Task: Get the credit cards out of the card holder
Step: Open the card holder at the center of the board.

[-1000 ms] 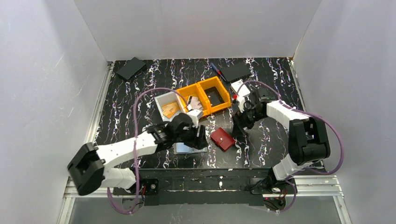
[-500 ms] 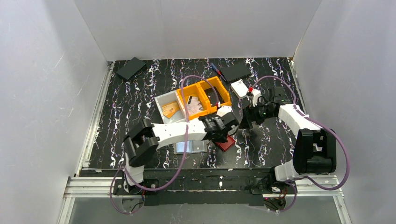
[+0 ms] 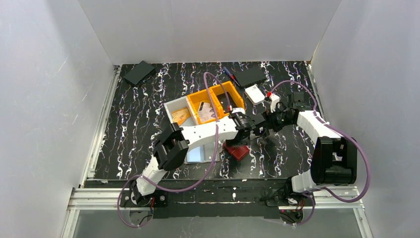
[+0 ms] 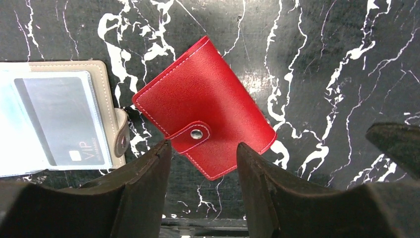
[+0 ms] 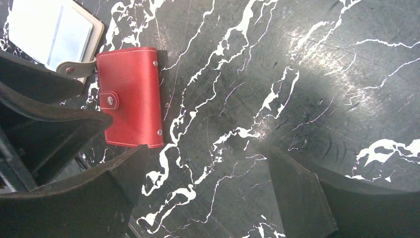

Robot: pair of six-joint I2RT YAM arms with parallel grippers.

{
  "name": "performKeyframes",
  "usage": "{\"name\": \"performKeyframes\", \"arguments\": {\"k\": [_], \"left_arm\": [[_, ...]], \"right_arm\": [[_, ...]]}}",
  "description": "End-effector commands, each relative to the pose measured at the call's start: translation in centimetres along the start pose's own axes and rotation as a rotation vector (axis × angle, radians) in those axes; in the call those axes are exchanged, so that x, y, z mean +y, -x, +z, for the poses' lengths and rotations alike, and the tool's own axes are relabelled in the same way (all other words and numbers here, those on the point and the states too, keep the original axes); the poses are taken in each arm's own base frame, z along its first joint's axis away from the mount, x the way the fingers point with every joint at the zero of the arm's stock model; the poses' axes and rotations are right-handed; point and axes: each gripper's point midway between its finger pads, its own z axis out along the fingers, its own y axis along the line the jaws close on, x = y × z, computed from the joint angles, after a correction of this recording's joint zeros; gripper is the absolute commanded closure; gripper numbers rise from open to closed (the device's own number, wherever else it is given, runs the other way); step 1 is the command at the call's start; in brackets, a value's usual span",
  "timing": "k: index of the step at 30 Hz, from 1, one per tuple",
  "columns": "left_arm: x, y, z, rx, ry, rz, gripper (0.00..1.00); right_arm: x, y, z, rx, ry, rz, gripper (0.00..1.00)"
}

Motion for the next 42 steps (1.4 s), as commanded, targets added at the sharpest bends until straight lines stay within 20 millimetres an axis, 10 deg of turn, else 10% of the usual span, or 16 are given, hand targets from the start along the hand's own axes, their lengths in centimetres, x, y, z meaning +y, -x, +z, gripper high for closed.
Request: {"name": "performKeyframes", "arguments": {"k": [1,18,42], "left_arm": [[1.7,0.2,0.1,0.0,0.124,-0.008,0.52],[2.3,-0.9,2.4,0.057,0.219,-0.008,0.68],[5.7,1.6,-3.4,-0.092,-0.092,-0.127,1.0]], "right_arm": [[0.1,0.6,-0.7,-0.031,-0.005,-0.007,0.02],[-0.3,0.7,-1.4,-0.053,-0.009,0.013,0.02],[2.2,0.0,-1.6,-0.02,0.119,-0.115,0.0]]}}
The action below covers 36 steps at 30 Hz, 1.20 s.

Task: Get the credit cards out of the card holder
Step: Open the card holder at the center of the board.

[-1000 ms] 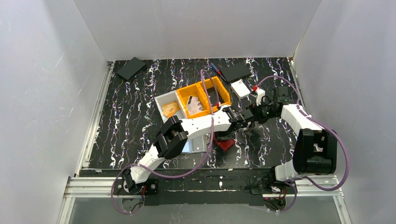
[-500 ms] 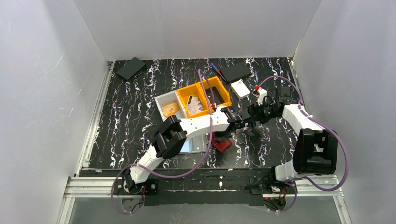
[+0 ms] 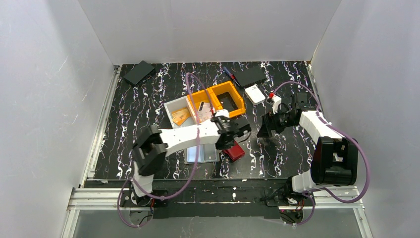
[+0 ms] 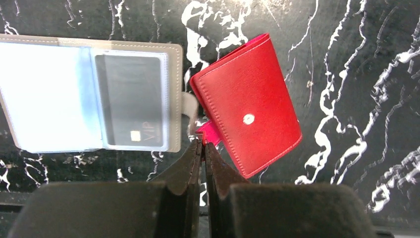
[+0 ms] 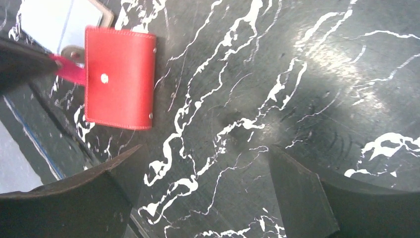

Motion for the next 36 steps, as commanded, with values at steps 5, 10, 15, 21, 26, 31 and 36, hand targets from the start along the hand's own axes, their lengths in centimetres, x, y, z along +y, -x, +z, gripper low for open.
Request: {"name": "performKeyframes", "arguments": {"k": [5,10,15,21,26,31,36], "left_arm": [[1.7,-1.1,-0.8,-0.006,-0.468,-0.091,1.0],[2.3,-3.4,0.4,0.034,-0.638,-0.041,1.0],[3.4,-4.1,0.3,0.051,-0.659,-0.127,1.0],[3.9,-4.5,0.5,0.059,-0.66,-0.156,1.0],[3.7,-4.7,0.4,0.068,-0.675,-0.166,1.0],[3.8,-4.9,0.3,0.074,-0.687,-0.174,1.0],[4.0,-5.0,0.3,0.072,-0.694,-0.178,1.0]], "right_arm": [[7.6,-0.1,1.2,0.031,0.176,-0.504,0.0],[16.1,-1.1,6.6,0.011,0.221,-1.053,0.0],[19.3,-3.5,10.0,-0.001,0.232,-1.18,0.0],[18.3,-4.4,10.0,0.015,0.178,-1.206,0.0],[16.9,-5.4,10.8,0.059,0.129,-1.261,0.0],[16.8,-5.9,11.0,0.071,0.125,-1.275,0.0],[15.8,-3.6,10.8,0.029,-0.004,-1.254,0.09]]}}
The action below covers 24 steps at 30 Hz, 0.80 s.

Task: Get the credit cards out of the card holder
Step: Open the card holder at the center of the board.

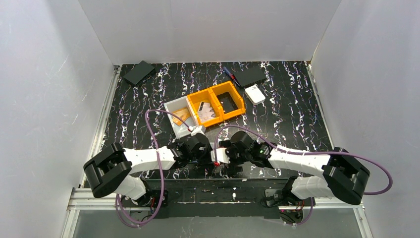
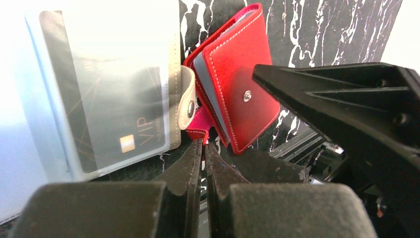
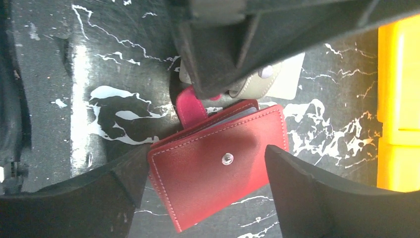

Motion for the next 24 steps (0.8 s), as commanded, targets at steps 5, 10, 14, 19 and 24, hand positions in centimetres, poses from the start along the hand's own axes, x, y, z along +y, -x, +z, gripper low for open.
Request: {"name": "performKeyframes", "arguments": {"k": [5,10,14,19,24], "left_arm": [[0.3,0.1,-1.2,-0.019,-0.026,-0.012,1.0],[0.7,0.2,-1.3,-0.03,-0.021,0.0,1.0],[0.7,0.3,-1.0,-0.017,-0.017,0.016,1.0],[0.6,0.3,-0.8,-0.002,-0.02,0.032,1.0],[0.7,-0.2,-0.9,0.022,-0.028,0.045,1.0]], "right_arm": [[-5.0,-0.1,-2.7,-0.011,-0.196,0.082,0.33],[-7.4,-0.7,-5.8,-0.046,-0.268,0.188,0.52],[-9.5,-2.0,-7.0,-0.024,-0.358,0.271,0.63],[-10.6,-3.8,-7.0,0.011,-0.384,0.376,0.73],[-9.3,-3.2,-6.1,-0.015,-0.284,0.391,0.6]]}}
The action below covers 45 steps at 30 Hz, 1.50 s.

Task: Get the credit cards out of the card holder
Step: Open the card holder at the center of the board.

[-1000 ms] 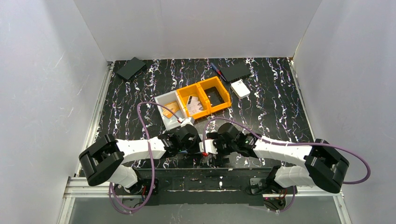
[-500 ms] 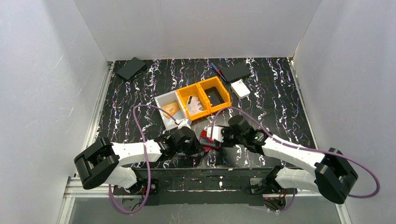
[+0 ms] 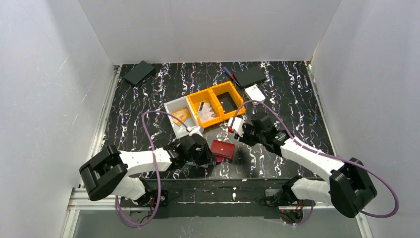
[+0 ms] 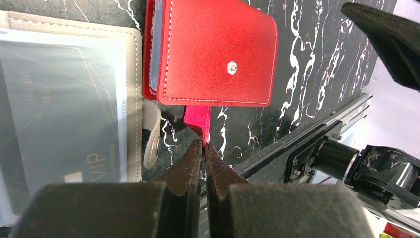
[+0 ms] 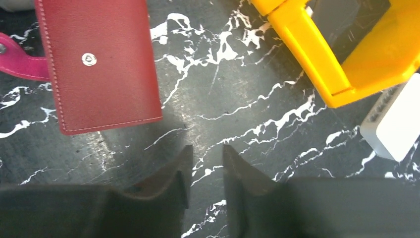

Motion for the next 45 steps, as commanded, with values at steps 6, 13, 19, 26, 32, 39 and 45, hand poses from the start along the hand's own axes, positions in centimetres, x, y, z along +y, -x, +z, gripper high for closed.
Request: {"name": "performKeyframes", "arguments": {"k": [6,13,19,26,32,39,45], "left_arm": [[-0.3,-0.6,-0.6,0.041,-0.03,0.03,1.0],[-1.2,-0.8,-0.8,0.06,-0.059,0.013,1.0],[-1.6,-0.8,-0.8,0.061,-0.073,0.007,1.0],[-1.7,-0.8,-0.9,0.063,-0.084,-0.004,1.0],[-1.0,-1.2,-1.2,0.063,-0.082,-0.008,1.0],[-0.9,-1.3,-1.3,0.068,-0.083,-0.004,1.0],[-0.9,-1.4,-1.4,0.07,-0.086,0.003,1.0]], "right_arm": [[8.0,3.5,-1.9,-0.227,0.443,-0.183,0.04],[7.7,3.8,1.6,-0.138,0.314,-0.256,0.02],[9.7,3.0,2.7,-0.103,0.326,-0.296,0.03],[7.7,3.0,3.6,-0.043,0.204,-0.272,0.22],[5.1,3.7,2.6,-0.079,0.133,-0.173,0.54],[4.5,3.4,3.0,-0.059,0.126,-0.118,0.81],[3.6,3.2,3.6,-0.027,0.102,-0.054,0.99]]}}
